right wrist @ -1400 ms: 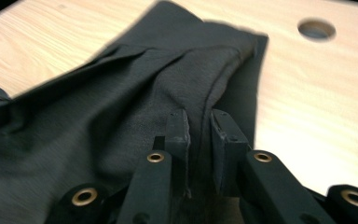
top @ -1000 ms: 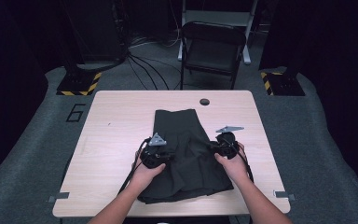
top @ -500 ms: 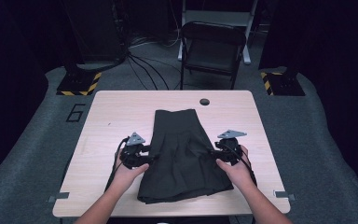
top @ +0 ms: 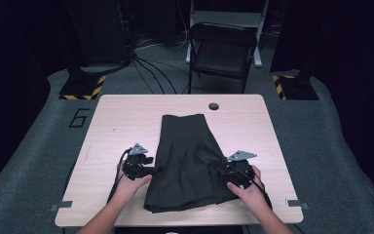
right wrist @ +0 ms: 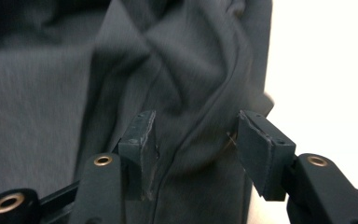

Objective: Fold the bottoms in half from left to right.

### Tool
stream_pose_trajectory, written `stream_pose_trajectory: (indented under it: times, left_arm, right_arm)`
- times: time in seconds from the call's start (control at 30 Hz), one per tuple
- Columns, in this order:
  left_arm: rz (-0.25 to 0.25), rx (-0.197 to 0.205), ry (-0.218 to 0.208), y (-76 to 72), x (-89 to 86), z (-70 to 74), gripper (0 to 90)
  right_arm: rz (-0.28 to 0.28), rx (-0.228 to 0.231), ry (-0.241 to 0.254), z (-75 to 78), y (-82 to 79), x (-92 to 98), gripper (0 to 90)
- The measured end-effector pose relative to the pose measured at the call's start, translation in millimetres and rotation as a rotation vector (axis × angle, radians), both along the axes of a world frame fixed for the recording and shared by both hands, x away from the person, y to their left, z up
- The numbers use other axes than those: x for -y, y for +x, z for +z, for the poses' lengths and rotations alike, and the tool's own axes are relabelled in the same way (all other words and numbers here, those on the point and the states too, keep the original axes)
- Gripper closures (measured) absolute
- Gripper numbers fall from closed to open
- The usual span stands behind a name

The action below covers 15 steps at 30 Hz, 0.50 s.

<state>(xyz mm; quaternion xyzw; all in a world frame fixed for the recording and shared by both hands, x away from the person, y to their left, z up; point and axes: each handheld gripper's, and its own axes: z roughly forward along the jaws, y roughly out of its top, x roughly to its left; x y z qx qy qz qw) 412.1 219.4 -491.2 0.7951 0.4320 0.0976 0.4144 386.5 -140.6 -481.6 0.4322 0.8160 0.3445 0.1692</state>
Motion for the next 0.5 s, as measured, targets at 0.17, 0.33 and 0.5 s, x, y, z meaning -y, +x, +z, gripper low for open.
stream_pose_trajectory:
  times: [0.17,0.33,0.5]
  left_arm:
    - [0.0,-0.022,0.007,6.0,4.2,-9.7,39.3]
    - [-0.027,-0.032,0.064,10.9,12.8,-19.7,42.6]
    - [-0.023,-0.017,0.1,12.3,20.5,-22.2,46.1]
  right_arm:
    - [-0.003,-0.02,-0.071,-14.5,-8.7,-1.7,50.2]
    - [0.019,-0.023,-0.136,-18.2,-17.4,0.6,69.4]
    - [0.033,-0.041,-0.111,-14.5,-22.3,5.0,86.4]
